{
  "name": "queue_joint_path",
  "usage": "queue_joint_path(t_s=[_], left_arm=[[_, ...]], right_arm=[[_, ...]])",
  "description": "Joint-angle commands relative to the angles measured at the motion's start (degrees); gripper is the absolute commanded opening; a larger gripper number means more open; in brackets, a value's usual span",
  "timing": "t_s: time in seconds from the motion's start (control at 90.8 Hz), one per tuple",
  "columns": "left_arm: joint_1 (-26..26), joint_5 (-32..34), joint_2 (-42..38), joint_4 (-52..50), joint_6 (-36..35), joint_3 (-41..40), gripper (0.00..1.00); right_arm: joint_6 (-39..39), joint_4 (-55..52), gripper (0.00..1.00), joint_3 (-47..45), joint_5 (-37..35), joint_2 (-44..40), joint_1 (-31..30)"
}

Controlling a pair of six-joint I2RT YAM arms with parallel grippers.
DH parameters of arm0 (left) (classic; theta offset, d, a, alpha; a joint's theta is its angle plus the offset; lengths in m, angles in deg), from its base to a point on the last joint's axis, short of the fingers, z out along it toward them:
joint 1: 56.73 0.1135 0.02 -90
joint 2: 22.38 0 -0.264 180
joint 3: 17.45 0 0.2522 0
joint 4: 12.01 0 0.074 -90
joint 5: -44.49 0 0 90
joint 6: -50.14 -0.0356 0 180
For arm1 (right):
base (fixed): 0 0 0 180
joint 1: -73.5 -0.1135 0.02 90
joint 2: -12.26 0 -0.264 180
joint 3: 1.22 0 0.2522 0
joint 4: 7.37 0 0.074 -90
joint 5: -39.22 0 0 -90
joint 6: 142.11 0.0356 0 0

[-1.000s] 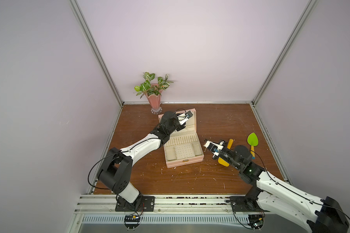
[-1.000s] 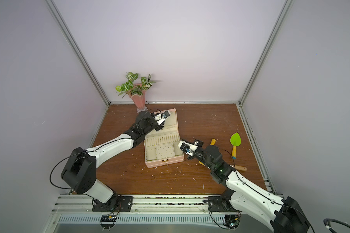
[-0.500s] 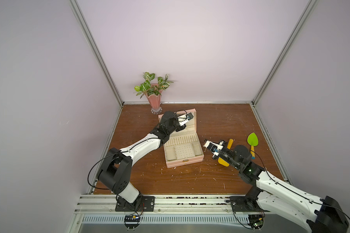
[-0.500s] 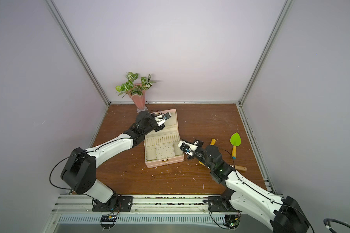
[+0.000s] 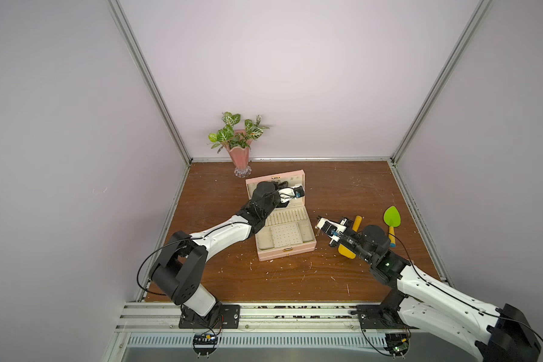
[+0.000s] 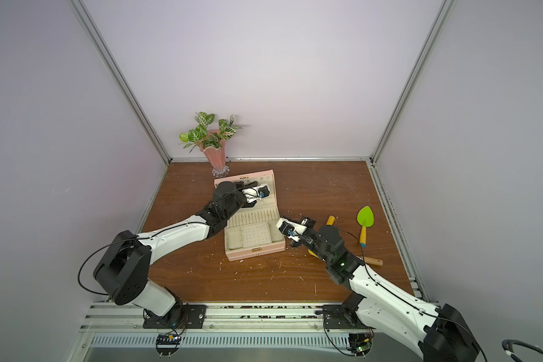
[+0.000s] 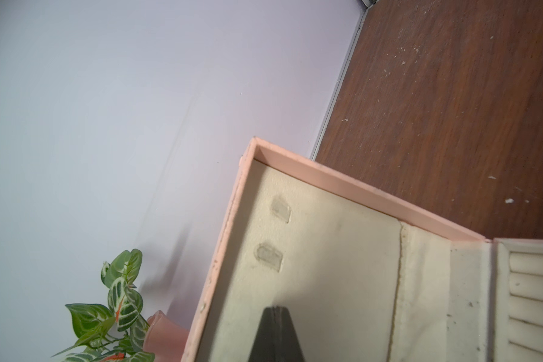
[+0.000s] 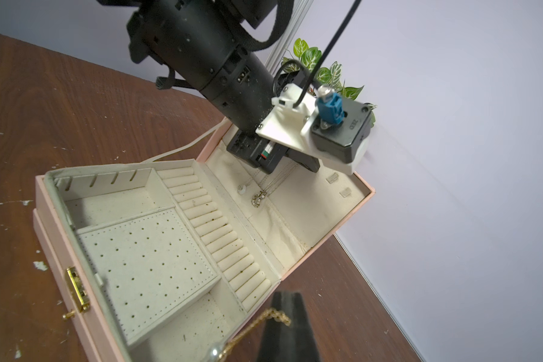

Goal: Put jewelry chain into jewelry box
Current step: Open the fastener on the jewelry box, then hang the necklace on the jewelry box clasp.

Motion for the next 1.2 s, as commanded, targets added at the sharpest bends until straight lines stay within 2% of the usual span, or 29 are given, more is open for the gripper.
queue_joint_path(t_s=[0.0,0.121,0.297,0.396,0.65,0.969,1.189], left_arm=[[-0.9,3.0,1.7,-5.2,-4.7,-3.6,0.01],[-1.5,4.1,2.2,-4.3,-7.3,-5.2,0.01],[-1.9,4.2,2.1,-4.4,-7.2,-5.8,0.01],[-1.8,4.4,1.8,-4.4,-3.2,-4.0,0.02],[-0.5,0.4,0.2,-10.3,10.3,4.2,0.33],[0.2,-4.0,-6.9,-16.8,20.8,5.1,0.48],[0.2,-4.1,-18.0,-16.9,30.7,0.5,0.55]], right_arm=[[1.2,2.8,0.0,-0.3,-0.2,0.1,0.2],[1.3,2.9,0.0,-0.4,-0.3,0.2,0.2],[1.3,2.9,0.0,-0.4,-0.1,0.2,0.3],[1.4,2.9,0.0,-0.3,-0.1,0.1,0.3],[1.8,2.1,0.0,0.6,0.6,0.2,0.4],[2.0,-1.0,0.0,4.4,1.5,1.8,0.3],[2.0,-4.2,0.0,9.1,1.9,5.3,0.3]])
